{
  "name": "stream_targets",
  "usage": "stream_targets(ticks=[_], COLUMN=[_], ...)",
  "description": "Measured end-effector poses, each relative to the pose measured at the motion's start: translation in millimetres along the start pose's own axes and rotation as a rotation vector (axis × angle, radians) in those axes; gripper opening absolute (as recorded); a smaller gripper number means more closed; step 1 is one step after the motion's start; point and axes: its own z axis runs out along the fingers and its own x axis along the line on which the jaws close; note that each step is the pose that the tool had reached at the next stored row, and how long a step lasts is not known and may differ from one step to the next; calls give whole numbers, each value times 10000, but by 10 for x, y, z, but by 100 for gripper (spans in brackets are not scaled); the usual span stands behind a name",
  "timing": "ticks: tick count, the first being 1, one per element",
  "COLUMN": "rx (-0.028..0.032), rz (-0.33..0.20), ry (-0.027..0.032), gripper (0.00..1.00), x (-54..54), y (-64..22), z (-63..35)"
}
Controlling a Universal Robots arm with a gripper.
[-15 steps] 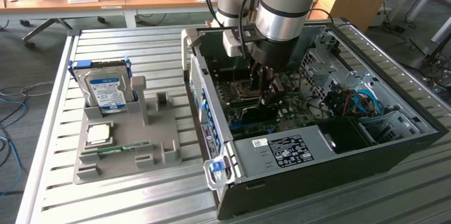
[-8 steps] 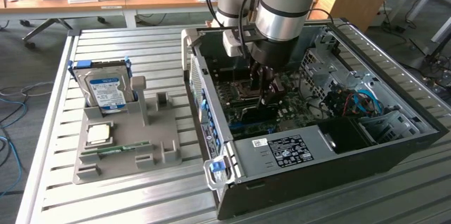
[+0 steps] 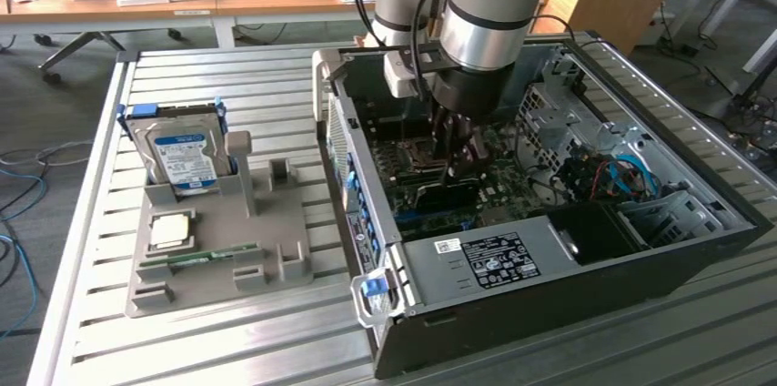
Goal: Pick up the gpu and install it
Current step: 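Press down on the gpu until it lock into place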
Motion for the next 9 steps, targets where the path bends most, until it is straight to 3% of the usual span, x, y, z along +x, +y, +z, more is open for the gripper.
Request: stream_targets(ticks=[2,8,9], rx=[0,0,0], rz=[0,0,0], ry=[0,0,0], gripper=[44,15,15], x=[0,0,0], y=[0,0,0], z=[0,0,0])
